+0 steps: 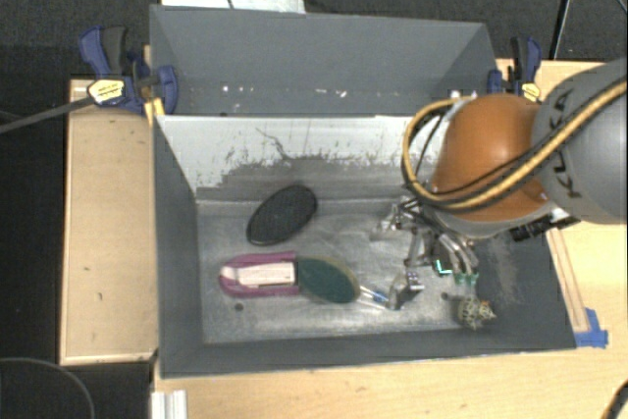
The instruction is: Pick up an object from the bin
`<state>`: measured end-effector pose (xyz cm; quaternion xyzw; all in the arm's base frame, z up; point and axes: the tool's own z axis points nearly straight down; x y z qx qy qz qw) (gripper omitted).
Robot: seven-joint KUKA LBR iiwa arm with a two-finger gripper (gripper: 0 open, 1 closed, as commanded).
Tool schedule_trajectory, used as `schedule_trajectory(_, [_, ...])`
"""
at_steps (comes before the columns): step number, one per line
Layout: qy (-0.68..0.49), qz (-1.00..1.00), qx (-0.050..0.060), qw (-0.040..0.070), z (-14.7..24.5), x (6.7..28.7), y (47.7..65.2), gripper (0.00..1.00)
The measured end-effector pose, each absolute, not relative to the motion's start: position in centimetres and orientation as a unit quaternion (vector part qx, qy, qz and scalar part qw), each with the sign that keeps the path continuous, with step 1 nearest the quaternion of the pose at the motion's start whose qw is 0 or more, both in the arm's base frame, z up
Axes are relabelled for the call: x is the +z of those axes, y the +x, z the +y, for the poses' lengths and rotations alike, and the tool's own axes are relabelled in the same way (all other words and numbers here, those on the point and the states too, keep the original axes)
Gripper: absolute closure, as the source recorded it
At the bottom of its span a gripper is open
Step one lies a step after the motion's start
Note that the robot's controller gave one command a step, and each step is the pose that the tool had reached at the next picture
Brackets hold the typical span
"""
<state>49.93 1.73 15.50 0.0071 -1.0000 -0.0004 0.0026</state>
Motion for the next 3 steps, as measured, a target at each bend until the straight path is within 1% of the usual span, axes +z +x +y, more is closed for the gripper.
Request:
schedule_trajectory(1, [0.01,-1.0,-0.001,-0.005,6.4,7.1,48.8,0.0])
schedule_trajectory(2, [-0.017,-1.0,-0.002,-0.003,11.7,10.2,49.3,0.0])
schedule_trajectory(3, [-0.1,-0.995,-0.001,-0.002,12.1,11.7,49.4,0.0])
